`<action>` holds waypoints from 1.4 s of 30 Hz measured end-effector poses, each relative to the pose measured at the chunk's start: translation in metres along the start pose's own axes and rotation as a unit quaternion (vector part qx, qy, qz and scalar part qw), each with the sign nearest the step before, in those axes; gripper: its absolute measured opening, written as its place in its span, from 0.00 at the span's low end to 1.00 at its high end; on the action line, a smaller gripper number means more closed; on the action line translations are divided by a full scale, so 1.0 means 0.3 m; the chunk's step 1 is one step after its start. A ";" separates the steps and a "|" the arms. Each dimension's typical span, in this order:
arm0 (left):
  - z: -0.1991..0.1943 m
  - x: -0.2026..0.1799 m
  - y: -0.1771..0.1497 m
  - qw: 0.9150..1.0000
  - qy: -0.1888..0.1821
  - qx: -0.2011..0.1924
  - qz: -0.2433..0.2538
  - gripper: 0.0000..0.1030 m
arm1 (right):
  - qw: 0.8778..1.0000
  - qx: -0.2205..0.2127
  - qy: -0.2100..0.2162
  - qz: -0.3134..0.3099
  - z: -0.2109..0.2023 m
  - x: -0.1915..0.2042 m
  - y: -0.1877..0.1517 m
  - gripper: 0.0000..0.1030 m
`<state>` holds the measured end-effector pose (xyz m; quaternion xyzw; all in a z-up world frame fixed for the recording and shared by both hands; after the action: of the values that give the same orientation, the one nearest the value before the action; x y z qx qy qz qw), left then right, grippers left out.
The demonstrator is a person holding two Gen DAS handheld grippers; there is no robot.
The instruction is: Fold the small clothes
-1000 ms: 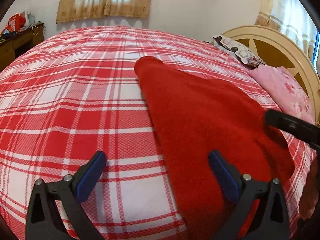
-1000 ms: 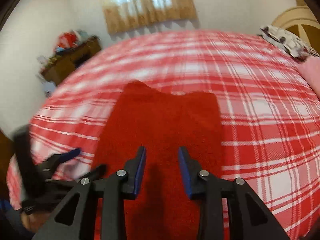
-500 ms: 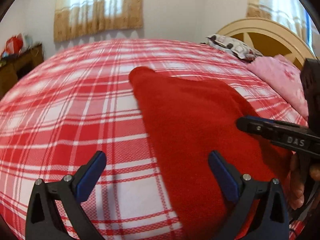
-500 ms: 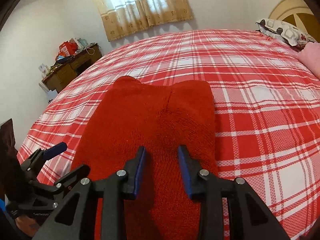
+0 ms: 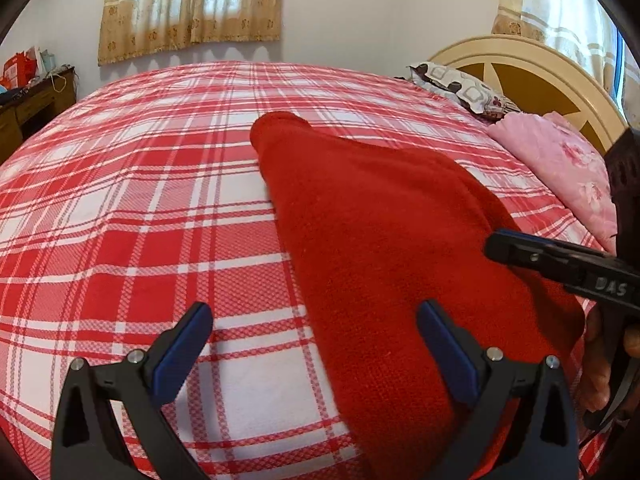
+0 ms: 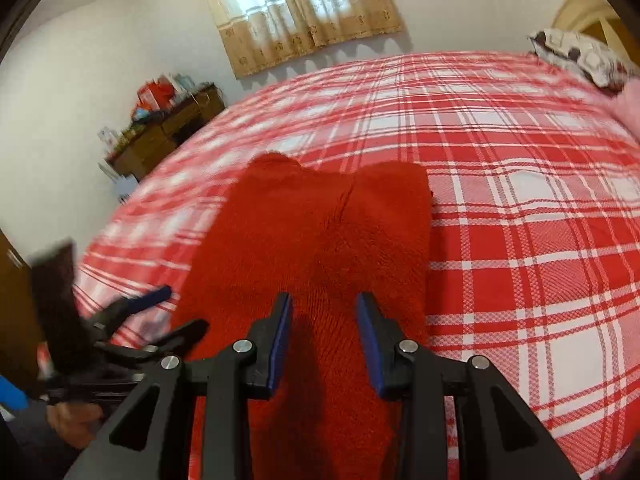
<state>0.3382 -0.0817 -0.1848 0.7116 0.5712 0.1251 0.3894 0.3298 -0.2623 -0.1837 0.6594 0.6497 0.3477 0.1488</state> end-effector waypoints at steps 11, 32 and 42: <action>0.001 0.003 -0.005 1.000 -0.019 0.003 -0.012 1.00 | 0.994 0.009 0.000 0.104 0.096 -0.227 0.080 0.70; 0.023 -0.007 -0.002 0.992 -0.120 0.019 -0.036 1.00 | 0.988 0.067 0.080 0.115 0.313 -0.254 0.162 0.59; 0.013 -0.057 0.000 0.986 -0.159 0.026 -0.046 0.58 | 0.985 0.060 0.105 0.125 0.262 -0.204 0.142 0.26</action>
<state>0.3352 -0.0989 -0.1829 0.7054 0.5372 -0.0222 0.4619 0.4185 -0.3056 -0.2283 0.7029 0.5940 0.3913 -0.0039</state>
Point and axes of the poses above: each gripper's, at about its wrist camera, not at the fingertips, and z roughly the way its jaws point, x to its left, y to its top, the point moved 4 cm from there along z, roughly the way its jaws point, and after that the axes turned 9 degrees about -y, right-handed, at the moved point
